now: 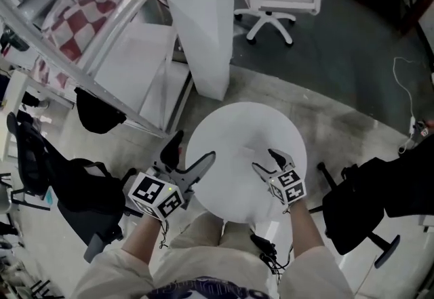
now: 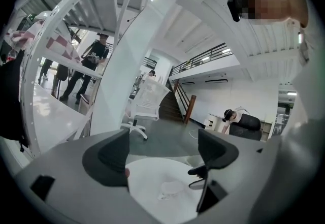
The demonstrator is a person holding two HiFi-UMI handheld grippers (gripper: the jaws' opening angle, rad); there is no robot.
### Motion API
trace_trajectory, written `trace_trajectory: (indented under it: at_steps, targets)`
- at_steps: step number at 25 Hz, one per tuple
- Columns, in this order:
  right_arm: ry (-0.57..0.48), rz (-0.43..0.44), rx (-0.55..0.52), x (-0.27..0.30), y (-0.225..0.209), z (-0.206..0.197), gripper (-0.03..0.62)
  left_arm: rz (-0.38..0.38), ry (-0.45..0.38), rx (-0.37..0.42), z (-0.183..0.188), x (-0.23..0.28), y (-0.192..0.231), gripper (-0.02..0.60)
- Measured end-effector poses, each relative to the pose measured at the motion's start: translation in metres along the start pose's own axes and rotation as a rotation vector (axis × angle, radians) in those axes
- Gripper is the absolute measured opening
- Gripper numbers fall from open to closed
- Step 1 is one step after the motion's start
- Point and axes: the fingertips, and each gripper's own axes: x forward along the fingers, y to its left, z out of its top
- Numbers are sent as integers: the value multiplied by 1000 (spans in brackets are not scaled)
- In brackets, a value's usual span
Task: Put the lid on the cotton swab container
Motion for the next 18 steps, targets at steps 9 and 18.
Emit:
trace_trajectory:
  at_steps: [9,18]
  targets:
    - [-303,-306,120,-103,21,122,195,-78,-12,93,27,9,-35,375]
    - [-375,-433,142,-147,58,141,91,2,-50,173,30,-16,-66,176]
